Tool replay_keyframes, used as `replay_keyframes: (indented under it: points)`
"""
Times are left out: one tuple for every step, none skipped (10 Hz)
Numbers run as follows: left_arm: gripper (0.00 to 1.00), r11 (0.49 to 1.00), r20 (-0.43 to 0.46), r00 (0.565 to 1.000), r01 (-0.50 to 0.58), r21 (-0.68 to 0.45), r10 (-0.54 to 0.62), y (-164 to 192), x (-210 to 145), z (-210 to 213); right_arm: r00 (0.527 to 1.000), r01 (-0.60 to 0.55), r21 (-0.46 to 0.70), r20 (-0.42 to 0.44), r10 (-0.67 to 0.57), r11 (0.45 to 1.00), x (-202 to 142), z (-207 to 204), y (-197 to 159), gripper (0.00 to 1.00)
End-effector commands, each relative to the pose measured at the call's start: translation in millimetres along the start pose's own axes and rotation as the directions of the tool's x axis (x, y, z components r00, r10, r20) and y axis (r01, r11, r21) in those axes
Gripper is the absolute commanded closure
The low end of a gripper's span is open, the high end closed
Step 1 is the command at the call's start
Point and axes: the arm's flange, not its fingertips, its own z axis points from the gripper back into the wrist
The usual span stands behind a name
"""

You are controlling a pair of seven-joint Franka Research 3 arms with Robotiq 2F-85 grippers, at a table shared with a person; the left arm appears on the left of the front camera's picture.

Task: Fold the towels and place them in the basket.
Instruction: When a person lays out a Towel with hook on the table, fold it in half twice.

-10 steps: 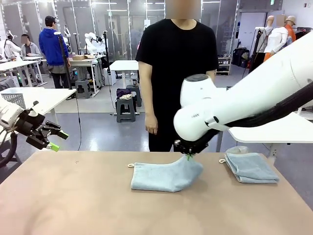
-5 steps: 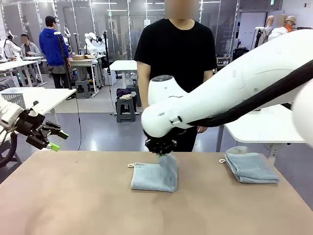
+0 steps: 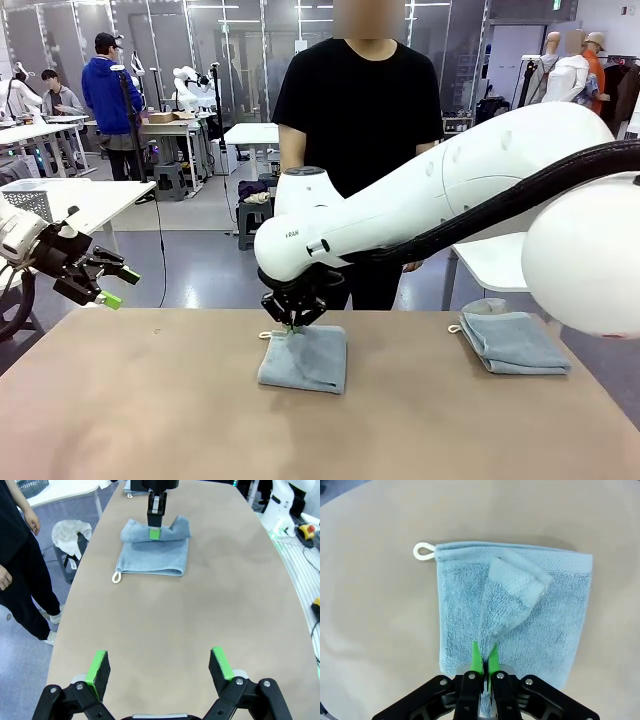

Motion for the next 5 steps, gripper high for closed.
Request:
replay_keyframes:
  points:
    - [0.0, 1.0, 0.0, 1.0, 0.005, 0.002, -0.005, -0.6, 2.2, 1.7, 1.0, 0.009, -0.006, -0.024, -0.009, 1.0, 3.6, -8.2, 2.7, 1.0]
    - [0.0, 1.0, 0.0, 1.0, 0.005, 0.002, -0.005, -0.6, 2.2, 1.7, 1.0, 0.018, -0.011, -0.021, -0.018, 1.0, 2.6, -12.3, 4.9, 1.0]
    - [0.0, 1.0, 0.0, 1.0, 0.005, 0.002, -0.005, -0.6, 2.2, 1.7, 1.0, 0.024, -0.012, -0.005, -0.024, 1.0, 4.0, -15.6, 6.2, 1.0]
    - [0.0, 1.0, 0.0, 1.0, 0.005, 0.002, -0.005, -0.6, 2.2, 1.7, 1.0, 0.028, -0.001, 0.002, -0.028, 1.0, 6.9, -19.1, 7.0, 1.0]
    - [0.0, 1.0, 0.0, 1.0, 0.005, 0.002, -0.005, -0.6, 2.2, 1.7, 0.999, 0.034, 0.025, -0.001, -0.034, 0.999, 10.6, -23.6, 7.8, 1.0]
